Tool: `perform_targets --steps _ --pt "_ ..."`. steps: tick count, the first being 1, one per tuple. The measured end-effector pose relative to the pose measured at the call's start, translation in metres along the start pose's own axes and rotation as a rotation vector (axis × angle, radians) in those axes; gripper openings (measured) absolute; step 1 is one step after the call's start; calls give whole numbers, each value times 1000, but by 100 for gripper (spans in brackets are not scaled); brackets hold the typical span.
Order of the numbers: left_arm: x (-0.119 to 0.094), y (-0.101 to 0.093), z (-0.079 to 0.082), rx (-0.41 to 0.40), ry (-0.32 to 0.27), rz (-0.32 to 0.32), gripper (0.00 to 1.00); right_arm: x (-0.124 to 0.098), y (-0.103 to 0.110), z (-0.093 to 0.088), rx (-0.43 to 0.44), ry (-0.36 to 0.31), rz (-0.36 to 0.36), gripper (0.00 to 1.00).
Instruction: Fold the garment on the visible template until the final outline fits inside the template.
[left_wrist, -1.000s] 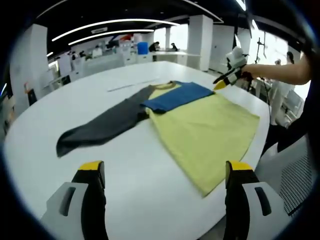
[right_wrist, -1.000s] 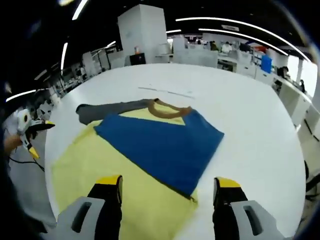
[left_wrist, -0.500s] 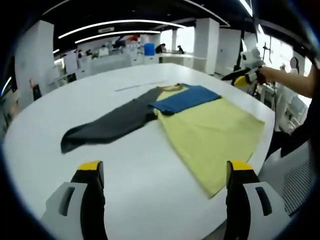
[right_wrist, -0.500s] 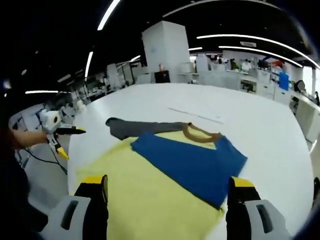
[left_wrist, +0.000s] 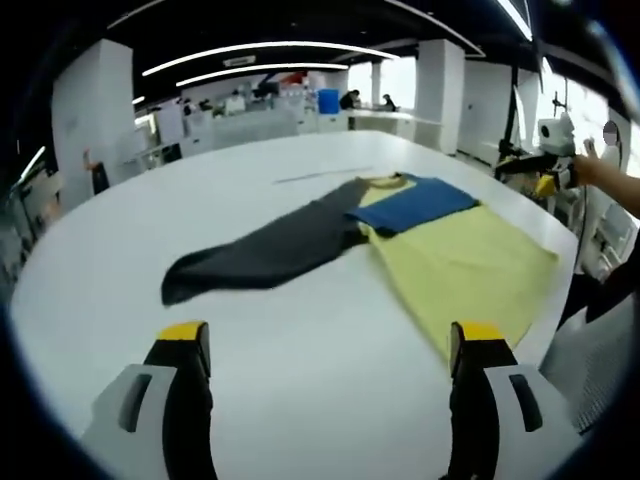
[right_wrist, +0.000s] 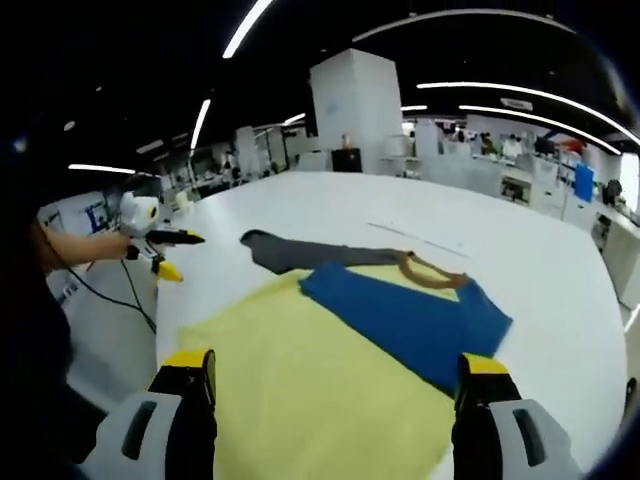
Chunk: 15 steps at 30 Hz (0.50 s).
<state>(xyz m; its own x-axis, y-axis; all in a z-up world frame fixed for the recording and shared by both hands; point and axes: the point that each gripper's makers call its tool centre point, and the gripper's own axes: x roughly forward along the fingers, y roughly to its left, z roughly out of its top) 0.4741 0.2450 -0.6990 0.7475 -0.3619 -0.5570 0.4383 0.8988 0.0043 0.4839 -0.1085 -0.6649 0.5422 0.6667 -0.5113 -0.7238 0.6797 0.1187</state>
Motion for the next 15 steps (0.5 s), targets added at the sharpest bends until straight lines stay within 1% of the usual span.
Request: perform_targets --steps 4,8,13,15 --pt "0 14 5 -17 -15 27 96 -1 6 -1 -2 -12 4 99" --pt "2 29 6 -8 -7 59 95 -2 11 -3 5 -10 6 99" --pt "5 56 9 -47 -33 125 93 -3 14 -2 12 -13 1 99" --pt "7 62 9 -59 -32 130 92 -4 15 -1 9 -15 7 99"
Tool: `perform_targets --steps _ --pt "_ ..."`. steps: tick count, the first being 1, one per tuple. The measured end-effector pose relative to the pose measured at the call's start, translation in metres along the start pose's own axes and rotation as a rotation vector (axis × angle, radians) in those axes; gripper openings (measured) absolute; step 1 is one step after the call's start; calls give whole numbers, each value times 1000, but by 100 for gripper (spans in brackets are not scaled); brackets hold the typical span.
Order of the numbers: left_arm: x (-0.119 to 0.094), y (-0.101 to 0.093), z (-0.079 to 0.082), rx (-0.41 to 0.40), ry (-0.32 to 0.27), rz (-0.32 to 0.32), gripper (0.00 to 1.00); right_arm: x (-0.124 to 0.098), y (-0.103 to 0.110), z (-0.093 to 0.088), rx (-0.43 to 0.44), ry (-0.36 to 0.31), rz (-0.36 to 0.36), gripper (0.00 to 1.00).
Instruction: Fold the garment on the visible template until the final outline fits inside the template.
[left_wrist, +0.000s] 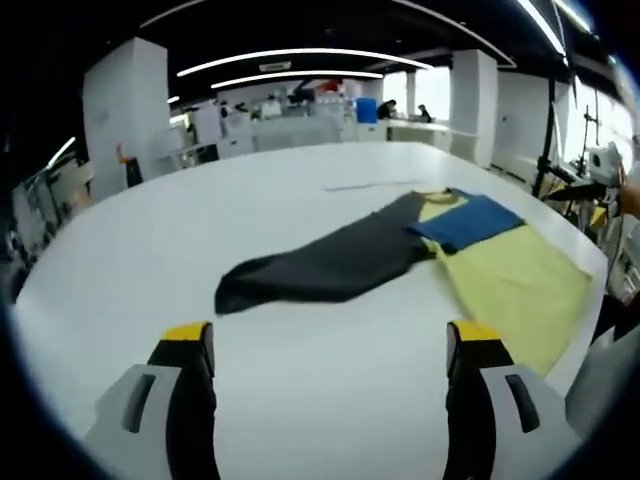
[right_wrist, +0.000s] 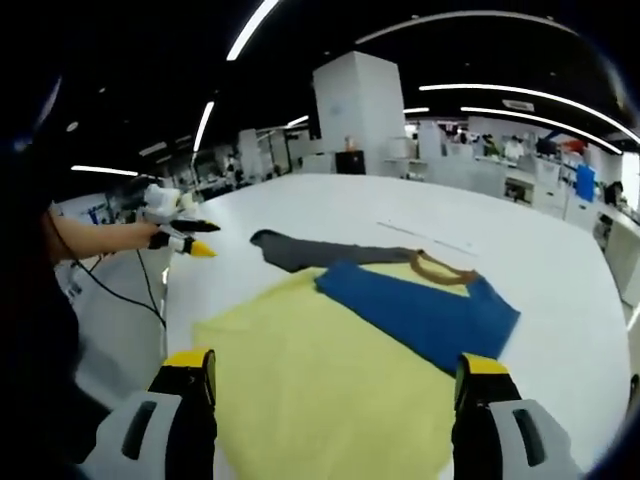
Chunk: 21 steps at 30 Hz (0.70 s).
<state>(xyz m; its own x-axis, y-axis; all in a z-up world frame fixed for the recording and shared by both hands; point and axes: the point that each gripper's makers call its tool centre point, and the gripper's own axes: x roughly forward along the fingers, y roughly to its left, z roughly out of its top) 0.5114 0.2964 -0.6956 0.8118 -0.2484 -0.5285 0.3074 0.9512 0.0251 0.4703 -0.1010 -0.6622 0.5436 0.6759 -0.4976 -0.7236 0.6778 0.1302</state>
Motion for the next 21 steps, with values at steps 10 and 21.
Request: perform_targets --steps 10,21 --pt "24 42 7 -12 -10 86 77 -1 -8 2 17 2 -18 96" --pt "49 87 6 -107 -38 210 58 -2 -21 -6 26 42 -45 94"
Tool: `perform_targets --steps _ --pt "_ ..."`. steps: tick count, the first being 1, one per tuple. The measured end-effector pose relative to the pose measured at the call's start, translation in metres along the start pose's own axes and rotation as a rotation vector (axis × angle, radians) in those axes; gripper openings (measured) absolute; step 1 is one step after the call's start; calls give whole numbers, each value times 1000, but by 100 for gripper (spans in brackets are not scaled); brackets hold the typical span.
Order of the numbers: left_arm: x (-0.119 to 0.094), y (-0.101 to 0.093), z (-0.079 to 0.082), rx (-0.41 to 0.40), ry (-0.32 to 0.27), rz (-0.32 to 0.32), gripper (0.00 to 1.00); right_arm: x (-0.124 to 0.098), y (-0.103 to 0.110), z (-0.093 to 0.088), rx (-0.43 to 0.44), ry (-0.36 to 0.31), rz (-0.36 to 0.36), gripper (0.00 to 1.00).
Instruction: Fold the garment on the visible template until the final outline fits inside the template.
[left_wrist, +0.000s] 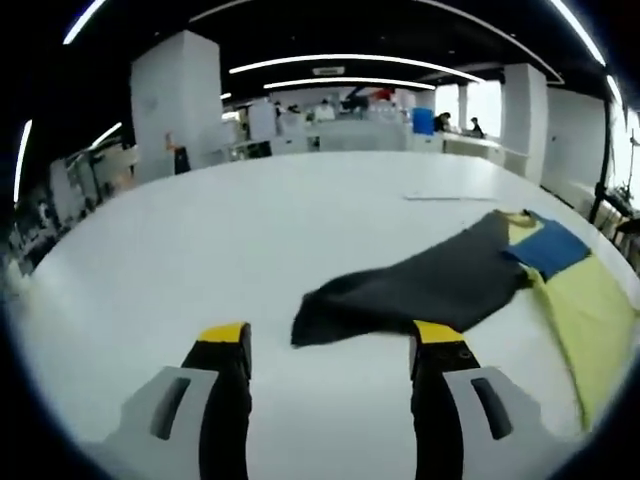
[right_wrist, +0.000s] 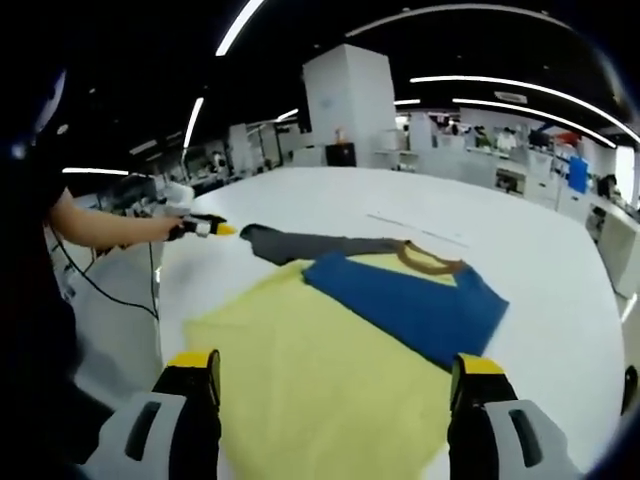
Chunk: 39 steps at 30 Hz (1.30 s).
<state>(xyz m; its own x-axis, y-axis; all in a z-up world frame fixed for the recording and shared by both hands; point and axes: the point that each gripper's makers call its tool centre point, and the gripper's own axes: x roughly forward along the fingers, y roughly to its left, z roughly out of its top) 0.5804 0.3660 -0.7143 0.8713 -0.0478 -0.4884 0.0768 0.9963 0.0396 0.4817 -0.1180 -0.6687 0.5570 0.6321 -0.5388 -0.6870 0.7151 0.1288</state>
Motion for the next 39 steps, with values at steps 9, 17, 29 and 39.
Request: perform_targets --steps 9,17,29,39 --pt "20 8 -15 0 49 31 42 4 1 -3 -6 5 12 94" --pt "30 19 -23 -17 70 56 32 10 4 -4 13 -8 26 94" --pt "41 9 -26 -60 67 12 13 5 -1 -18 23 25 -15 89" --pt "26 14 -16 -37 60 40 0 -3 -6 -16 26 9 -50 87"
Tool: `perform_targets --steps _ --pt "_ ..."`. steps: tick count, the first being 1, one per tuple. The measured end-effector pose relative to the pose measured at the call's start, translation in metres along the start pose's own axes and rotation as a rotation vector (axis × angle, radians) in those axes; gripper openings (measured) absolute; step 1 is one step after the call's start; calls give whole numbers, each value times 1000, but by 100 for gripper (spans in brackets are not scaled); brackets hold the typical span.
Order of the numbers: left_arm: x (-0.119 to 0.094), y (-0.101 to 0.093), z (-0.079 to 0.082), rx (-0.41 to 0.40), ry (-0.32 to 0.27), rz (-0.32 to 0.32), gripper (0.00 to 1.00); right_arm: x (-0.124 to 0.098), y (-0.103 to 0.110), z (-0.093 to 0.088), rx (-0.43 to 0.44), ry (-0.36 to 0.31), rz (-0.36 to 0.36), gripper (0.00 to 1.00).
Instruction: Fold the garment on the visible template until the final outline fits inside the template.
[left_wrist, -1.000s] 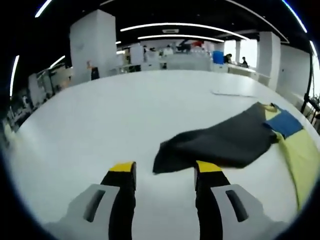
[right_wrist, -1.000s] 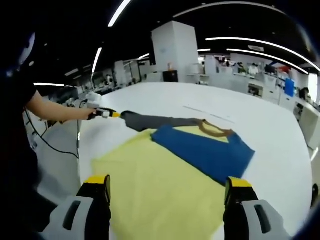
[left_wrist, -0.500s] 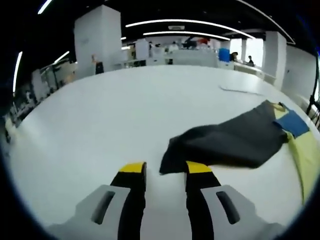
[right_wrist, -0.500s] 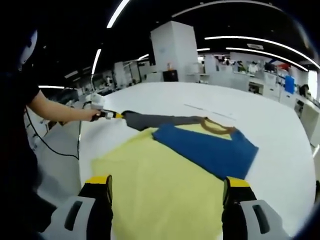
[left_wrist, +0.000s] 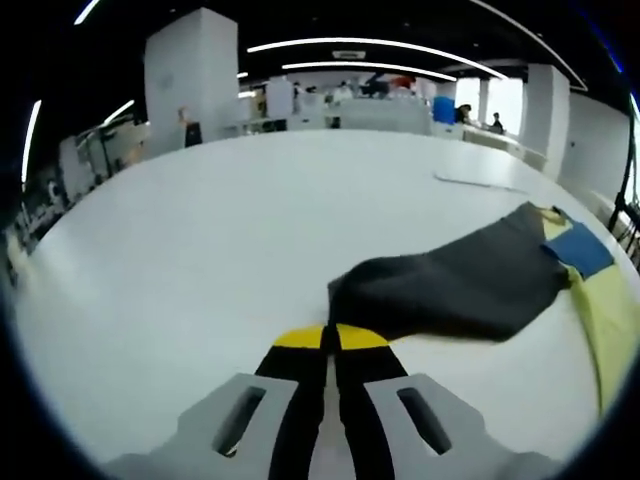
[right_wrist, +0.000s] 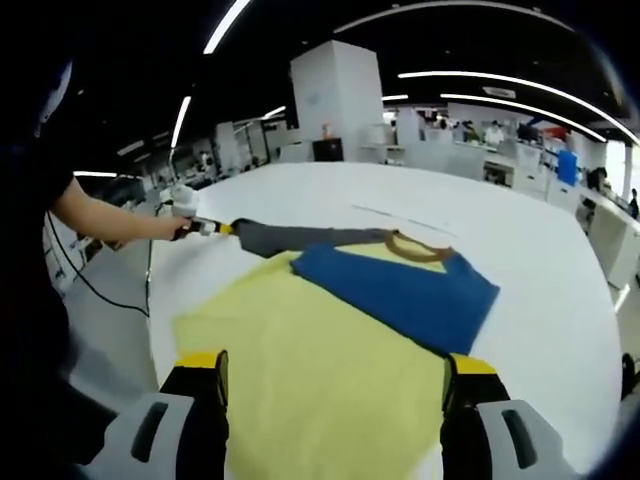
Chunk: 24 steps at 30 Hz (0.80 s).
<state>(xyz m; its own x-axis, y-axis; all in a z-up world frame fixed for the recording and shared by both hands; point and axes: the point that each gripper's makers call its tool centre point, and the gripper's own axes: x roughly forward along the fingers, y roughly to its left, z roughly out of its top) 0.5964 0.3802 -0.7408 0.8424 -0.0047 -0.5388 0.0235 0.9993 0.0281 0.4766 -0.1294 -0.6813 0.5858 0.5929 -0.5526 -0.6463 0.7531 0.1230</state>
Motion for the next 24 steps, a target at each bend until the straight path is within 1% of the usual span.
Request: perform_targets --steps 1,5,7,10,11,12,13,14,15,16,17,20,21,24 --pt "-4 0 6 4 -19 3 0 0 0 0 0 0 -1 87" --pt "-19 3 21 14 -59 18 0 -1 1 0 -5 -1 -5 87" --pt "-23 5 23 36 -50 32 0 -1 1 0 -7 -1 -4 87" --pt "-31 4 27 78 -50 33 0 -1 3 0 -9 2 0 86" --pt "-32 4 28 98 -44 35 0 -1 3 0 -10 3 0 86" --pt "-34 6 29 153 -33 46 0 0 3 -1 -12 5 0 86" --pt "-34 6 28 184 -15 52 0 0 3 -1 -13 5 0 86" --pt "-33 6 28 235 6 57 0 0 3 -1 -13 8 -1 86" --pt "-33 6 28 250 11 58 0 0 3 -1 -13 8 -2 85" --pt "-30 6 28 290 22 64 0 0 3 -1 -13 9 -2 85" --pt "-28 7 29 302 25 70 0 0 3 -1 -11 9 -3 85" --pt "-20 9 30 274 33 87 2 1 3 -1 -7 11 -4 83" --pt "-16 13 30 259 32 103 4 1 3 -1 -7 11 -2 83" --pt "-11 17 34 224 4 116 8 1 4 -1 -5 13 -3 83"
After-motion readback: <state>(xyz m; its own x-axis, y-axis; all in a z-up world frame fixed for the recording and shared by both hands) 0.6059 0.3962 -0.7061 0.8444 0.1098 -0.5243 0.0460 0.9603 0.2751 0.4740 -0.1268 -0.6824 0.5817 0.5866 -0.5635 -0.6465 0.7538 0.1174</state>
